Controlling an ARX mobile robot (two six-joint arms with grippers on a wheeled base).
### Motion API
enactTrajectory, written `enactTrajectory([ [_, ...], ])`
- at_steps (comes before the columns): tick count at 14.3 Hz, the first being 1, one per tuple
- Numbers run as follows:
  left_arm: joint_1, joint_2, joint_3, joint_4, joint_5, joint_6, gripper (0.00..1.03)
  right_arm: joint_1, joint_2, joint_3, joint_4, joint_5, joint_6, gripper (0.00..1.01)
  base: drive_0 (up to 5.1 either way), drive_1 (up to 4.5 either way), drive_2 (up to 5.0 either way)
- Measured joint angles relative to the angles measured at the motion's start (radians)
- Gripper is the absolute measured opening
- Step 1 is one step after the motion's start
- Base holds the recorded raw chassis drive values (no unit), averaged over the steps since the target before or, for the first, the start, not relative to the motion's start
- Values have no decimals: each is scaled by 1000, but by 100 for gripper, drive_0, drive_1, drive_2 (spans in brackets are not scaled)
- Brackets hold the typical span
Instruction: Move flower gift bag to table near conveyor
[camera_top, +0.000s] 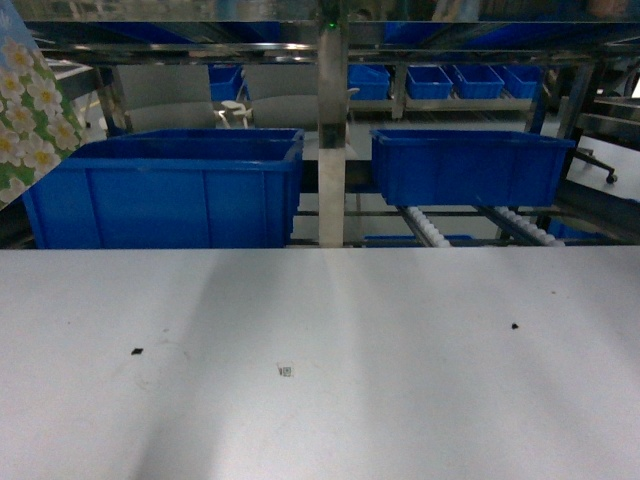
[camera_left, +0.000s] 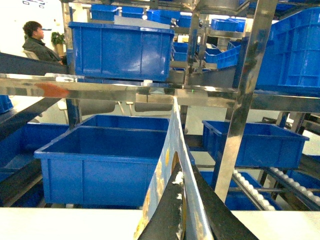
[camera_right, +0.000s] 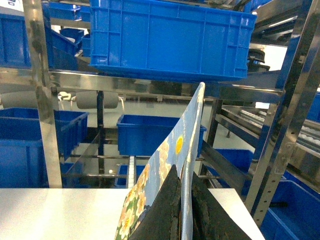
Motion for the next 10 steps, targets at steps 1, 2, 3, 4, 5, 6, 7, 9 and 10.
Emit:
enactTrajectory([
  [1,0,0,0,0,0,0,2,0,0,0,-3,0,0,3,-44,-44,-44],
  [2,0,7,0,-5,1,0,2,0,7,0,-7,1,0,3,0,0,0],
  [3,-2,6,0,0,4,0,2,0,6,0,-3,1,0,3,0,0,0],
  [4,-2,5,0,-2,4,0,2,0,6,0,-3,1,0,3,-6,405,-416],
  [5,-2,-4,0,4,4,0,2,0,-4,0,1,1,0,3,-8,406,-422],
  [6,-2,-3,0,0,4,0,2,0,-2,0,-2,1,0,3,0,0,0],
  [7,-2,-3,0,1,5,0,2,0,0,0,-1,1,0,3,0,0,0],
  [9,-2,7,0,0,4,0,2,0,6,0,-3,1,0,3,0,0,0],
  [10,-2,6,0,0,4,0,2,0,6,0,-3,1,0,3,0,0,0],
])
